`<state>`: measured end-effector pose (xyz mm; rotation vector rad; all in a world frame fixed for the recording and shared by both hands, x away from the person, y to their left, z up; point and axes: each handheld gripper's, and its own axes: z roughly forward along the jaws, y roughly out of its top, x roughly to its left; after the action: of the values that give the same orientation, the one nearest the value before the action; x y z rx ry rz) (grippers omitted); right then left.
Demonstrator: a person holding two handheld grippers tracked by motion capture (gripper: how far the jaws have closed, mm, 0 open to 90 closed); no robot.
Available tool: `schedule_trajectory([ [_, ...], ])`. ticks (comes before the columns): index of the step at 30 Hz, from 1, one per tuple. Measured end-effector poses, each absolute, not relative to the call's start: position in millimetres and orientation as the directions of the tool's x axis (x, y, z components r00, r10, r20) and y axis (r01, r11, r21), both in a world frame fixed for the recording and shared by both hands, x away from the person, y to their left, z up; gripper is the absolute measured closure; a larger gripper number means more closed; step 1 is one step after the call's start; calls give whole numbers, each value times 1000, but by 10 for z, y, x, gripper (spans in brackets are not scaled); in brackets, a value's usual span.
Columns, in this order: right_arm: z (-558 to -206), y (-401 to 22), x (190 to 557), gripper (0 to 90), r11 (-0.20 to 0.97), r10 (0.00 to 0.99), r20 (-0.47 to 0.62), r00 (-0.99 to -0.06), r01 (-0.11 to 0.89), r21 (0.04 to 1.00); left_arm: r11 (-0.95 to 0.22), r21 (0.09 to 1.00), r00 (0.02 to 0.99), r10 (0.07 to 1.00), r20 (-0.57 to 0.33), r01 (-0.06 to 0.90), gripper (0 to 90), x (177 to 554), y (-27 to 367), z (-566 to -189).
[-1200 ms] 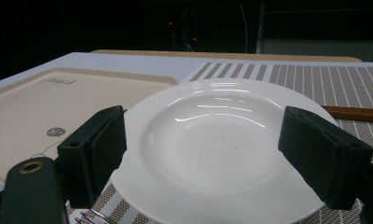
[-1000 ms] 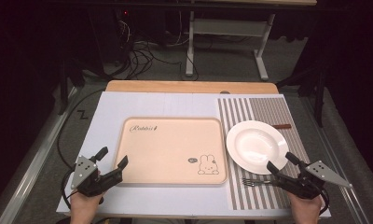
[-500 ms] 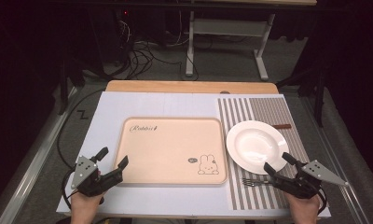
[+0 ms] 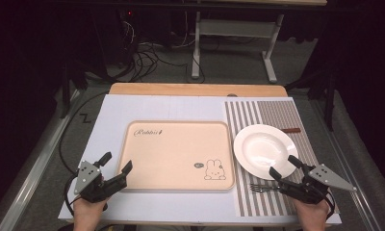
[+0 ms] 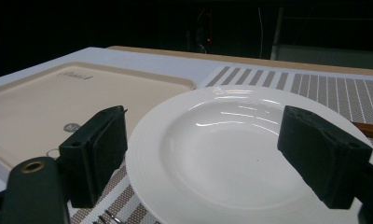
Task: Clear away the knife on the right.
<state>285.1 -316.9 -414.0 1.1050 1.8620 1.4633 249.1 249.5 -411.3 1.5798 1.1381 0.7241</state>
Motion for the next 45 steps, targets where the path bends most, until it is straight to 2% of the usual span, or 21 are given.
schedule_trajectory([
  [16, -4107, -3149, 3005, 179, 88, 832, 103, -545, 313, 946, -44, 949, 382, 920, -84, 313, 231, 2500, 2488, -4116],
  [24, -4106, -3168, 3094, 195, 70, 860, 118, -497, 344, 936, -59, 942, 383, 921, -76, 329, 232, 2512, 2470, -4133],
  [34, -4098, -3195, 3200, 193, 55, 862, 138, -488, 361, 931, -55, 942, 382, 921, -81, 331, 233, 2513, 2471, -4137],
  [45, -4098, -3236, 3356, 201, 84, 885, 108, -453, 384, 920, -46, 938, 376, 922, -92, 343, 233, 2528, 2474, -4150],
])
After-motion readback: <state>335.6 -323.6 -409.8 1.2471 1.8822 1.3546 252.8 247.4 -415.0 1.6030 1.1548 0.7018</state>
